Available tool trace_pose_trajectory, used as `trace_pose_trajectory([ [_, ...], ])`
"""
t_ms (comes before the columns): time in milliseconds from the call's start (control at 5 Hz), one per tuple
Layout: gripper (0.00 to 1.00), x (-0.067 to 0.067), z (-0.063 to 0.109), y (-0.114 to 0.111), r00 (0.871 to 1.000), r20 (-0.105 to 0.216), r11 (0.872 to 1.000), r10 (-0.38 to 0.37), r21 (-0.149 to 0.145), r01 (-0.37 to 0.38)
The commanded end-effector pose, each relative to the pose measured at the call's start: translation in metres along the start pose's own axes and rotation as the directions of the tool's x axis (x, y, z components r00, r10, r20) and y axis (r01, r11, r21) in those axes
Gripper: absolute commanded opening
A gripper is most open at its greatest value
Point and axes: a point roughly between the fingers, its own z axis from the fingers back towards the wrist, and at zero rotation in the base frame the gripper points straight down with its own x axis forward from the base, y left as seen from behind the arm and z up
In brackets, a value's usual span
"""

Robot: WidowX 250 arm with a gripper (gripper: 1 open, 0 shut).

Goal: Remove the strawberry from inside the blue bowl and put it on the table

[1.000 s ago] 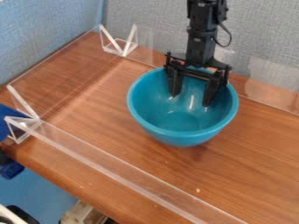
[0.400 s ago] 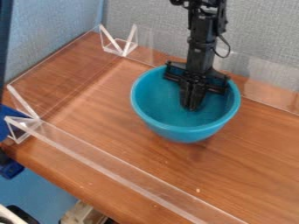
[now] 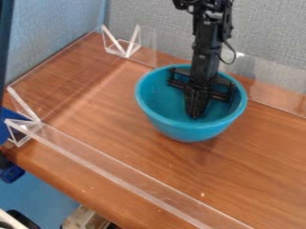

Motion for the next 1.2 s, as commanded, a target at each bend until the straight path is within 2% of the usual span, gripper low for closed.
trace_pose_trajectory([
  [0,0.00,-0.006,0.007,-0.004,0.999,0.034,1.000,-0.016,0.005,0.016],
  [400,0.00,-0.018,0.000,-0.004,1.000,0.017,1.000,-0.014,0.011,0.014],
  [1000,0.00,-0.025,0.014,0.004,0.999,0.037,1.000,0.001,0.003,-0.001],
])
